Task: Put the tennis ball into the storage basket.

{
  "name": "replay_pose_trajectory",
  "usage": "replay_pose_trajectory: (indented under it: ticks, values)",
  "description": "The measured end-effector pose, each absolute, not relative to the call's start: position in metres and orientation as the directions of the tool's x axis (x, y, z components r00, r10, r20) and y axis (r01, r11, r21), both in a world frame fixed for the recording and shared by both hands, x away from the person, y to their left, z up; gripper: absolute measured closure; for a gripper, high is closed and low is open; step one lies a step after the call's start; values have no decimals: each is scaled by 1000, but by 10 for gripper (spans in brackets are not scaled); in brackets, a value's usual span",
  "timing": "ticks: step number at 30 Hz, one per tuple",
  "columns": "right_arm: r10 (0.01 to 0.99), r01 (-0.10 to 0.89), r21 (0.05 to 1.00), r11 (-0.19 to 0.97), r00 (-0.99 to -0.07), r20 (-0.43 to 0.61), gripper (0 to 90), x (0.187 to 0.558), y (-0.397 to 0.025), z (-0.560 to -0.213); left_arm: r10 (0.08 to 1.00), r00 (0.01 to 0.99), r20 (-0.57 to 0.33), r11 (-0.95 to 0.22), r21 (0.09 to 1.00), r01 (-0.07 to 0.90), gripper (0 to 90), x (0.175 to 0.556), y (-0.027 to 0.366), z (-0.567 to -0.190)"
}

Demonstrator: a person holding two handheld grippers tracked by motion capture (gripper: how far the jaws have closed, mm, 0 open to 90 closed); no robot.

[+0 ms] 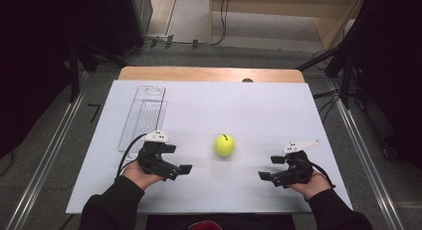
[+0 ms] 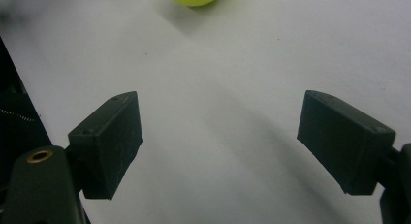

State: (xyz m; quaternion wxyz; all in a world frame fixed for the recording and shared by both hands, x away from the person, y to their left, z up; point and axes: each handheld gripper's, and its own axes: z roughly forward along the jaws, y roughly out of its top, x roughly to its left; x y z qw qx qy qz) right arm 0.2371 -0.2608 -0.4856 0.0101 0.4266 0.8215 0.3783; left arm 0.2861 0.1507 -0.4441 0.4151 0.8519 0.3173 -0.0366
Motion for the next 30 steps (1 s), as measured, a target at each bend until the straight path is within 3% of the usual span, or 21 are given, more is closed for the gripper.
replay_pose_trajectory:
  ticks: [30]
  values:
    - [718, 688, 640, 342, -631, 294, 141, 237, -261, -485, 528, 794, -302, -460, 684, 566, 1, 306, 130, -433]
